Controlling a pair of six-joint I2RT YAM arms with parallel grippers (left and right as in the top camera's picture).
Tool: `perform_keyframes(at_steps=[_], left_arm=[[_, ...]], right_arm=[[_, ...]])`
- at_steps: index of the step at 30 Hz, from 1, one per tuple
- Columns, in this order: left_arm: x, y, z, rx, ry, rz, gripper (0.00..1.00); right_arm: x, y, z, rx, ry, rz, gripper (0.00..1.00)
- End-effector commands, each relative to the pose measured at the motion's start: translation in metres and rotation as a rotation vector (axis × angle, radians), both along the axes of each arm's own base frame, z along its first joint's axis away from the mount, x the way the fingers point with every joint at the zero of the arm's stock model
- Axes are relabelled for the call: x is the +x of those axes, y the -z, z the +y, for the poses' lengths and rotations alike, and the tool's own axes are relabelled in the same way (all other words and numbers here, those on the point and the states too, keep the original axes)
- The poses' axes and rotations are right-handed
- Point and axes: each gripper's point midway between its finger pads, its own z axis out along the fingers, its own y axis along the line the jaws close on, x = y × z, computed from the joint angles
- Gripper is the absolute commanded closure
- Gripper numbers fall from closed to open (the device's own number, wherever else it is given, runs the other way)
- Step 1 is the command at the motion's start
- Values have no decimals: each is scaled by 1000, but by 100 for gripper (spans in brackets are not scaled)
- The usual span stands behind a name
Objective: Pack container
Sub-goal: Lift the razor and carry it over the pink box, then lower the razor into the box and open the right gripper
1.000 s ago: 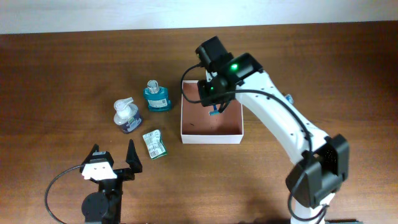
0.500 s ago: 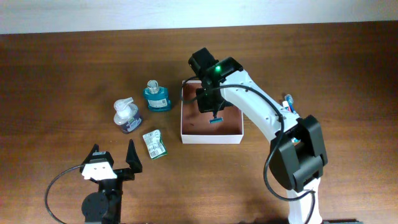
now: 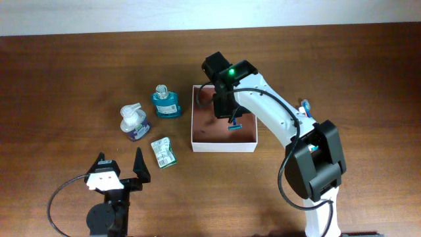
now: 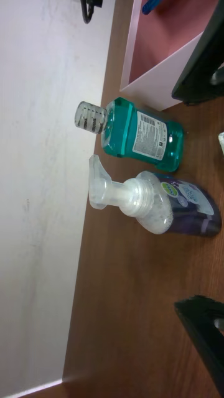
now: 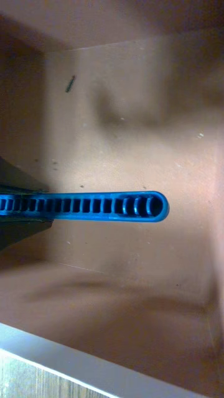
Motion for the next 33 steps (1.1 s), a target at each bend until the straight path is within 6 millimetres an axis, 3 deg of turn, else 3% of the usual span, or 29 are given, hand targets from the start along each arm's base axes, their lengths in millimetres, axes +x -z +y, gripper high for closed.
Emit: perform_keyframes(at_steps=[1,24,33], left_arm=[[0,2,0,8,4,-1,1],[0,2,0,8,4,-1,1],[0,2,0,8,4,-1,1]], right_arm=[[0,16,-13,-33,46,18,96],[-1,43,-11,-20,47,2,96],[-1,44,-12,-21,47,4,95]])
